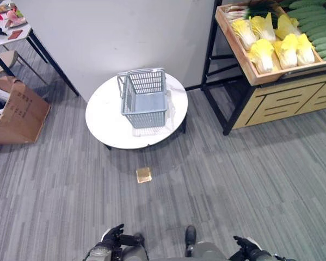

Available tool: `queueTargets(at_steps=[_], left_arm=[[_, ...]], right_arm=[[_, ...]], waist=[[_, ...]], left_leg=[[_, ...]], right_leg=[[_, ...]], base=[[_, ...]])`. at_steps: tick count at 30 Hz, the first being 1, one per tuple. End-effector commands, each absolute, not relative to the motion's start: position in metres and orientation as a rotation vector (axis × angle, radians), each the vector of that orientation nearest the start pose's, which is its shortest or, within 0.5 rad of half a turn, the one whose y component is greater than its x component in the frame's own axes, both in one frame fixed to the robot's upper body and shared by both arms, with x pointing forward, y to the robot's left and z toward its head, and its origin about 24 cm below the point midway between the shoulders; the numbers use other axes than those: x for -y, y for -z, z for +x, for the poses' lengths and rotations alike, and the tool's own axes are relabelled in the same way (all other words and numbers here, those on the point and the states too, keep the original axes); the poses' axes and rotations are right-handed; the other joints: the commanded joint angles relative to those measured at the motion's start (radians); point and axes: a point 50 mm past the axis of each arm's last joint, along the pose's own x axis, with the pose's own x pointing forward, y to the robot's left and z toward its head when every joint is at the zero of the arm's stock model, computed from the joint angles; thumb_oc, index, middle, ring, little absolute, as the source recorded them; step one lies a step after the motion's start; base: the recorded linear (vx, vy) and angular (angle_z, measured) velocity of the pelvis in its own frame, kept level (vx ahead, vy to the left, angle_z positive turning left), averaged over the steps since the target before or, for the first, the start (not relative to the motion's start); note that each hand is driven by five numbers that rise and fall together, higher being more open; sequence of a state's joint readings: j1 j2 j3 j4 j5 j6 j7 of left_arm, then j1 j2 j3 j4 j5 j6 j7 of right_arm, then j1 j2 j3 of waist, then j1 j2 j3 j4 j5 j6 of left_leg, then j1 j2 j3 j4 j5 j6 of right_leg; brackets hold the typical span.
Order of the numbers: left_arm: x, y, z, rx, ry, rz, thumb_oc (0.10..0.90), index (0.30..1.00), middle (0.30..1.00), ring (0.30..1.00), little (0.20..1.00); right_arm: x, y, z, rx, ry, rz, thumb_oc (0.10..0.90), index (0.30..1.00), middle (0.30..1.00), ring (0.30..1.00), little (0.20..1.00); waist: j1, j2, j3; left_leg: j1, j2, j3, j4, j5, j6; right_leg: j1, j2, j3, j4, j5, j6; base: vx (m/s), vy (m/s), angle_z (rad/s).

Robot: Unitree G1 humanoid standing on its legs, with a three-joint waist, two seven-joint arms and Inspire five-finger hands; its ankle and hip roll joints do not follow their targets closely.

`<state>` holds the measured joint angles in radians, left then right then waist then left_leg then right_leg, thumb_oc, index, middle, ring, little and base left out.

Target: Get the vegetables into the basket

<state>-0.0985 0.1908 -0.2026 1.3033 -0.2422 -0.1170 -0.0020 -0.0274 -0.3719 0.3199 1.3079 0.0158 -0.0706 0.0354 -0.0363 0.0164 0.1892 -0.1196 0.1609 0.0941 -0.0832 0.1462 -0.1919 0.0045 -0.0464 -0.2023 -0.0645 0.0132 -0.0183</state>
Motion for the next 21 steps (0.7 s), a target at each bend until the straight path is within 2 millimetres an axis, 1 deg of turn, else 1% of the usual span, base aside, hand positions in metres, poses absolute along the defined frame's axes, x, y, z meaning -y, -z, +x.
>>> queueTargets(at_steps=[1,2,3,4,5,8,9,10,11,12,13,14,15,16,17,19,20,21], left_arm=[[-0.205,0.167,0.089,-1.177,-0.070,0.105,0.900,1.000,1.000,1.000,1.000],[-0.205,0.167,0.089,-1.177,-0.070,0.105,0.900,1.000,1.000,1.000,1.000],[-0.204,0.168,0.084,-1.197,-0.054,0.111,0.900,1.000,1.000,1.000,1.000],[-0.204,0.168,0.085,-1.193,-0.048,0.116,0.900,1.000,1.000,1.000,1.000],[-0.204,0.168,0.085,-1.193,-0.048,0.116,0.900,1.000,1.000,1.000,1.000],[-0.207,0.166,0.091,-1.176,-0.035,0.138,0.900,1.000,1.000,1.000,1.000],[-0.208,0.165,0.093,-1.167,-0.039,0.137,0.900,1.000,1.000,1.000,1.000],[-0.208,0.164,0.097,-1.154,-0.036,0.139,0.900,1.000,1.000,1.000,1.000],[-0.209,0.163,0.100,-1.146,-0.035,0.143,0.900,1.000,1.000,1.000,1.000],[-0.209,0.163,0.100,-1.146,-0.035,0.143,0.900,1.000,1.000,1.000,1.000],[-0.210,0.162,0.103,-1.137,-0.035,0.147,0.900,1.000,1.000,1.000,1.000],[-0.211,0.161,0.105,-1.130,-0.037,0.150,0.900,1.000,1.000,1.000,1.000],[-0.212,0.161,0.108,-1.123,-0.039,0.154,0.900,1.000,1.000,1.000,1.000],[-0.212,0.160,0.109,-1.119,-0.038,0.154,0.900,1.000,1.000,1.000,1.000],[-0.212,0.160,0.110,-1.119,-0.037,0.159,0.900,1.000,1.000,1.000,1.000],[-0.213,0.160,0.109,-1.129,-0.035,0.174,0.900,1.000,1.000,1.000,1.000],[-0.214,0.161,0.107,-1.144,-0.037,0.186,0.900,1.000,1.000,1.000,1.000],[-0.214,0.161,0.107,-1.145,-0.037,0.185,0.900,1.000,1.000,1.000,1.000]], right_arm=[[0.281,0.147,0.089,-1.223,-0.058,-0.509,0.900,1.000,1.000,1.000,1.000],[0.281,0.147,0.089,-1.223,-0.058,-0.509,0.900,1.000,1.000,1.000,1.000],[0.277,0.150,0.085,-1.239,-0.064,-0.497,0.900,1.000,1.000,1.000,1.000],[0.274,0.151,0.085,-1.239,-0.074,-0.493,0.900,1.000,1.000,1.000,1.000],[0.274,0.151,0.085,-1.239,-0.074,-0.493,0.900,1.000,1.000,1.000,1.000],[0.264,0.154,0.086,-1.239,-0.114,-0.489,0.900,1.000,1.000,1.000,1.000],[0.263,0.154,0.087,-1.236,-0.124,-0.495,0.900,1.000,1.000,1.000,1.000],[0.260,0.154,0.091,-1.225,-0.133,-0.500,0.900,1.000,1.000,1.000,1.000],[0.258,0.154,0.093,-1.216,-0.143,-0.500,0.900,1.000,1.000,1.000,1.000],[0.258,0.154,0.093,-1.216,-0.143,-0.500,0.900,1.000,1.000,1.000,1.000],[0.256,0.153,0.097,-1.204,-0.155,-0.502,0.900,1.000,1.000,1.000,1.000],[0.255,0.153,0.100,-1.192,-0.159,-0.506,0.900,1.000,1.000,1.000,1.000],[0.256,0.152,0.103,-1.181,-0.158,-0.509,0.900,1.000,1.000,1.000,1.000],[0.255,0.151,0.105,-1.174,-0.158,-0.507,0.900,1.000,1.000,1.000,1.000],[0.255,0.150,0.107,-1.166,-0.155,-0.505,0.900,1.000,1.000,1.000,1.000],[0.254,0.151,0.109,-1.161,-0.155,-0.500,0.900,1.000,1.000,1.000,1.000],[0.252,0.151,0.109,-1.161,-0.155,-0.498,0.900,1.000,1.000,1.000,1.000],[0.253,0.151,0.109,-1.161,-0.155,-0.499,0.900,1.000,1.000,1.000,1.000]], waist=[[0.019,0.022,0.025],[0.021,0.021,0.026],[0.021,0.012,0.011],[0.018,0.004,0.007],[0.019,0.003,0.007],[0.020,-0.026,-0.006],[0.023,-0.034,-0.005],[0.026,-0.039,-0.006],[0.028,-0.041,-0.004],[0.030,-0.042,-0.005],[0.030,-0.041,0.004],[0.029,-0.037,0.010],[0.024,-0.032,0.019],[0.018,-0.029,0.027],[0.014,-0.021,0.032],[0.001,-0.019,0.043],[-0.018,-0.026,0.043],[-0.022,-0.023,0.048]], left_leg=[[-0.079,0.007,0.039,0.065,0.108,0.041],[-0.077,0.007,0.041,0.065,0.107,0.041],[-0.048,-0.007,0.090,0.074,0.072,0.069],[-0.041,-0.020,0.098,0.074,0.060,0.082],[-0.040,-0.021,0.099,0.074,0.059,0.082],[-0.019,-0.064,0.128,0.087,0.008,0.122],[-0.018,-0.073,0.140,0.092,-0.003,0.130],[-0.013,-0.083,0.152,0.097,-0.019,0.142],[-0.006,-0.092,0.159,0.097,-0.032,0.154],[-0.006,-0.093,0.160,0.098,-0.032,0.154],[0.013,-0.107,0.167,0.102,-0.060,0.175],[0.032,-0.111,0.167,0.099,-0.070,0.182],[0.053,-0.115,0.164,0.096,-0.078,0.187],[0.071,-0.119,0.161,0.089,-0.083,0.188],[0.084,-0.118,0.158,0.085,-0.082,0.185],[0.118,-0.121,0.147,0.082,-0.093,0.176],[0.156,-0.133,0.133,0.077,-0.112,0.162],[0.162,-0.130,0.129,0.077,-0.115,0.161]], right_leg=[[0.060,-0.073,0.078,0.124,-0.027,0.125],[0.061,-0.074,0.079,0.125,-0.028,0.125],[0.079,-0.093,0.102,0.155,-0.039,0.143],[0.077,-0.105,0.110,0.165,-0.023,0.151],[0.077,-0.106,0.111,0.165,-0.024,0.151],[0.065,-0.144,0.149,0.196,0.050,0.182],[0.054,-0.155,0.159,0.209,0.086,0.190],[0.039,-0.166,0.157,0.234,0.112,0.199],[0.019,-0.172,0.157,0.280,0.140,0.203],[0.017,-0.173,0.159,0.282,0.139,0.203],[-0.028,-0.170,0.160,0.383,0.184,0.208],[-0.054,-0.169,0.150,0.423,0.204,0.209],[-0.089,-0.165,0.143,0.451,0.212,0.204],[-0.115,-0.159,0.133,0.458,0.201,0.198],[-0.150,-0.145,0.120,0.443,0.182,0.188],[-0.183,-0.135,0.084,0.381,0.143,0.178],[-0.217,-0.117,0.072,0.243,0.136,0.178],[-0.206,-0.115,0.067,0.238,0.136,0.178]], base=[[0.27,0.131,-0.56],[0.43,0.276,-0.59],[0.40,0.293,-0.62],[0.40,0.294,-0.53],[0.19,0.154,-0.60],[0.21,0.184,-0.23],[0.20,0.198,-0.16],[0.17,0.188,-0.19],[0.11,0.116,-0.16],[0.16,0.173,-0.14],[0.16,0.173,-0.21],[0.24,0.232,-0.21],[0.19,0.142,-0.10],[0.21,0.122,-0.09],[0.22,0.067,0.09],[0.31,-0.020,0.04],[0.30,-0.073,0.05],[0.40,-0.141,0.20]])
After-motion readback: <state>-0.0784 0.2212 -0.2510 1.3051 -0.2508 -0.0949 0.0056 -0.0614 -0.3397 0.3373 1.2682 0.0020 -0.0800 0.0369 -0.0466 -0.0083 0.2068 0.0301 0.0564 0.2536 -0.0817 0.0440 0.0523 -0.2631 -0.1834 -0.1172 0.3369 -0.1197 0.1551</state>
